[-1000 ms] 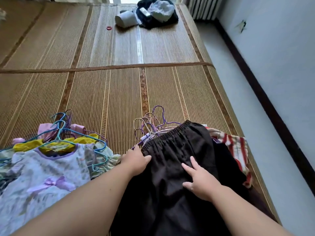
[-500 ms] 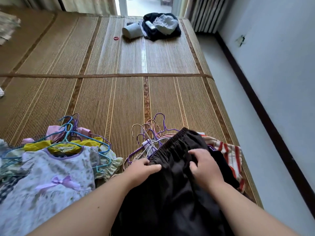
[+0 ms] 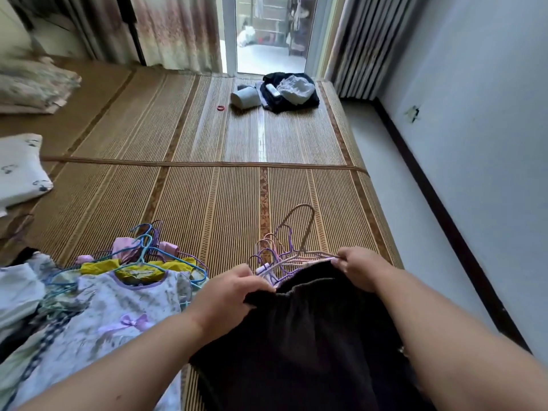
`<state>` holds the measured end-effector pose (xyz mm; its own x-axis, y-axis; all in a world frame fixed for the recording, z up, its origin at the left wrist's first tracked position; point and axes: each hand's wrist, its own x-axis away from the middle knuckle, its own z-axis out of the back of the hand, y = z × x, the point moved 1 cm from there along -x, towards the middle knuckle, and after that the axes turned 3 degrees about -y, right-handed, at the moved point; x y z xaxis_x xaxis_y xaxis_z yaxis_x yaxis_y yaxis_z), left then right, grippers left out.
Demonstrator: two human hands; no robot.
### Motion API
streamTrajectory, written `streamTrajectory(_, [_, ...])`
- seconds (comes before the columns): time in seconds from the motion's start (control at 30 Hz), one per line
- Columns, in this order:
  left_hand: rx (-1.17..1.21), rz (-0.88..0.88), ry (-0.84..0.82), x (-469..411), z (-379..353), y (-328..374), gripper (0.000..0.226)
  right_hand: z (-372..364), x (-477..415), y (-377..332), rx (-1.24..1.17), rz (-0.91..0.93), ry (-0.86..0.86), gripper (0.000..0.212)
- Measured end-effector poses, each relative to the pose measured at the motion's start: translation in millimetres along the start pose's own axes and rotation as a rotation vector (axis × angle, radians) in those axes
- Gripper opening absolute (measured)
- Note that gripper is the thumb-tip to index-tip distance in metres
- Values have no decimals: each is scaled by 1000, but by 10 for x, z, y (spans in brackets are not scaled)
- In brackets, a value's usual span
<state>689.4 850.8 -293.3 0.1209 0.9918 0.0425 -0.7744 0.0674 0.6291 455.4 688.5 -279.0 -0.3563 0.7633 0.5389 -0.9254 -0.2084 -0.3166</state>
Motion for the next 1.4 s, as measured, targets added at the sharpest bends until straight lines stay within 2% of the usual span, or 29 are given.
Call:
streamTrajectory(0.1, [113, 149, -3, 134, 43, 36, 75, -2, 252, 158, -52, 24, -21, 22])
streamTrajectory(0.17, [214, 284, 6, 211, 25, 112, 89, -23, 420, 252, -61, 65, 1, 24])
streamTrajectory(0.2, [260, 341, 13, 251, 9, 155, 87, -18, 503, 282, -68, 91, 22, 26])
streamTrajectory(0.23, [290, 386, 25, 297, -10, 182, 75, -11, 574, 299, -86, 118, 41, 26])
streamTrajectory(0.33, [134, 480, 143, 539, 61, 370, 8, 79, 892, 285, -163, 223, 89, 28])
streamTrajectory(0.43, [44, 537, 316, 911, 239, 641, 25, 206, 1250, 162, -164, 363, 158, 33])
streamTrajectory(0.53, [18, 545, 461, 1315, 527, 1034, 19, 396, 1669, -70, -188, 507, 210, 30])
streamTrajectory(0.67, [-80, 535, 546, 1972, 949, 1566, 20, 598, 2225, -514, -118, 673, 288, 35])
streamTrajectory(0.87, [-207, 669, 900, 2921, 1483, 2251, 15, 749, 3002, -1259, -146, 906, 265, 35])
streamTrajectory(1.0, [-362, 729, 1051, 3387, 1905, 2542, 18, 762, 3354, -1716, -254, 1011, 228, 31])
streamTrajectory(1.17, [-486, 789, 1166, 3733, 2319, 2594, 18, 632, 3481, -2199, -373, 1038, 223, 31])
streamTrajectory(1.4, [-478, 799, 1090, 3647, 2604, 1921, 16, 279, 2974, -2665, -457, 964, 204, 31])
